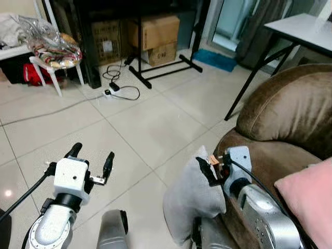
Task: Move the pillow to the sofa from floor
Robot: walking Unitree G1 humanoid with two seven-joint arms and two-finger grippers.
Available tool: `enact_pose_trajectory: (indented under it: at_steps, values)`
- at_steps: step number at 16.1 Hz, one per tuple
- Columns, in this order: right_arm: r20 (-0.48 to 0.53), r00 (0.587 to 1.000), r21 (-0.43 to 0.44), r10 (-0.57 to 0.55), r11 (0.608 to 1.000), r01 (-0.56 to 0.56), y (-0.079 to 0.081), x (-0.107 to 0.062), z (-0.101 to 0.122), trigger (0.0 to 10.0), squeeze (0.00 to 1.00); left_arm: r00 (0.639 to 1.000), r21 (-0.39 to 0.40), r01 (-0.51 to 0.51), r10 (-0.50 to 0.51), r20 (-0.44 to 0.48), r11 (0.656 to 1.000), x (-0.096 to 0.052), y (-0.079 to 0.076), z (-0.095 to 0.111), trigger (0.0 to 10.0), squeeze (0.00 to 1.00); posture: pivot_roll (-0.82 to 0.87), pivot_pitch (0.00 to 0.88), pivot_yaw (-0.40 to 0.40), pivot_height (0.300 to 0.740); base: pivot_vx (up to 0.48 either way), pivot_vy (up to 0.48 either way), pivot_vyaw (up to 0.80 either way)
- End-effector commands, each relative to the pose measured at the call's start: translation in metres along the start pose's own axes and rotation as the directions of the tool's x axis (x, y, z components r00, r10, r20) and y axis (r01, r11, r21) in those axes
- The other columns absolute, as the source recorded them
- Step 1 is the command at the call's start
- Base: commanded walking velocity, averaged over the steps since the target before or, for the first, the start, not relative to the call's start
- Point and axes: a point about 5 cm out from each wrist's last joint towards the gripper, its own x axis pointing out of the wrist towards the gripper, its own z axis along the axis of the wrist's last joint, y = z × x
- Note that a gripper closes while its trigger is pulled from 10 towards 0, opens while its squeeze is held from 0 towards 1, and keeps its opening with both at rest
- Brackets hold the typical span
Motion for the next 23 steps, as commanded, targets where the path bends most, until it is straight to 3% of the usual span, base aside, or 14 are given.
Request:
enact_pose_trajectory:
  at_steps: [1,5,9,10,11,15,17,18,19,21,23]
  values:
    - [-0.010,1.000,0.009,-0.013,1.000,0.013,-0.004,0.000,-0.001,10.0,0.00,1.000,0.006,0.023,-0.023,-0.018,1.000,-0.002,-0.002,-0.002,10.0,0.00,0.05,0.000,-0.096,0.543,0.000,0.000,0.00]
    - [-0.046,0.999,0.024,-0.008,1.000,0.009,-0.007,0.005,-0.006,10.0,0.00,0.999,0.013,0.043,-0.042,-0.026,0.999,-0.002,0.000,-0.003,10.0,0.00,0.05,0.000,-0.090,0.503,0.000,0.000,0.00]
    - [-0.070,0.998,0.015,0.001,1.000,0.000,-0.006,0.021,-0.009,10.0,0.00,0.998,0.029,0.064,-0.063,-0.030,0.998,0.000,0.008,-0.003,10.0,0.00,0.05,0.025,-0.077,0.468,0.000,0.000,0.00]
    - [-0.057,0.997,0.052,-0.051,0.997,0.054,-0.008,0.036,-0.009,10.0,0.94,0.990,0.030,0.140,-0.139,-0.022,0.990,0.003,0.006,-0.001,10.0,0.00,0.06,0.046,-0.075,0.468,0.000,0.000,0.00]
    - [-0.037,0.996,0.097,-0.078,0.992,0.081,-0.009,0.046,-0.008,10.0,1.00,0.978,0.031,0.210,-0.209,-0.022,0.977,0.004,0.002,0.001,10.0,0.00,0.06,0.061,-0.071,0.468,0.000,0.000,0.00]
    - [-0.004,0.986,0.067,-0.169,0.983,0.169,-0.015,0.070,0.001,10.0,1.00,0.914,0.018,0.403,-0.402,-0.047,0.915,-0.001,-0.008,0.006,10.0,0.00,0.07,0.109,-0.061,0.468,0.000,0.000,0.00]
    - [-0.014,0.969,-0.047,-0.247,0.968,0.246,-0.021,0.080,0.004,10.0,1.00,0.866,0.013,0.497,-0.496,-0.057,0.867,-0.003,-0.013,0.007,10.0,0.00,0.08,0.130,-0.056,0.468,0.000,0.000,0.00]
    - [-0.038,0.952,-0.122,-0.304,0.947,0.298,-0.026,0.083,0.001,10.0,0.92,0.840,0.010,0.540,-0.539,-0.061,0.841,-0.004,-0.016,0.008,10.0,0.00,0.08,0.134,-0.055,0.468,0.000,0.000,0.00]
    - [-0.067,0.939,-0.172,-0.338,0.931,0.322,-0.030,0.084,-0.003,10.0,0.00,0.821,0.006,0.569,-0.567,-0.067,0.823,-0.005,-0.018,0.009,10.0,0.00,0.08,0.135,-0.054,0.468,0.000,0.000,0.00]
    - [-0.091,0.909,-0.266,-0.407,0.889,0.372,-0.037,0.083,-0.013,10.0,0.00,0.784,-0.009,0.617,-0.616,-0.075,0.787,-0.007,-0.024,0.010,10.0,0.00,0.08,0.136,-0.054,0.468,0.000,0.000,0.00]
    - [-0.139,0.884,-0.296,-0.446,0.871,0.392,-0.041,0.079,-0.027,10.0,0.00,0.755,-0.035,0.650,-0.650,-0.087,0.760,-0.011,-0.027,0.010,10.0,0.00,0.09,0.134,-0.056,0.468,0.000,0.000,0.00]
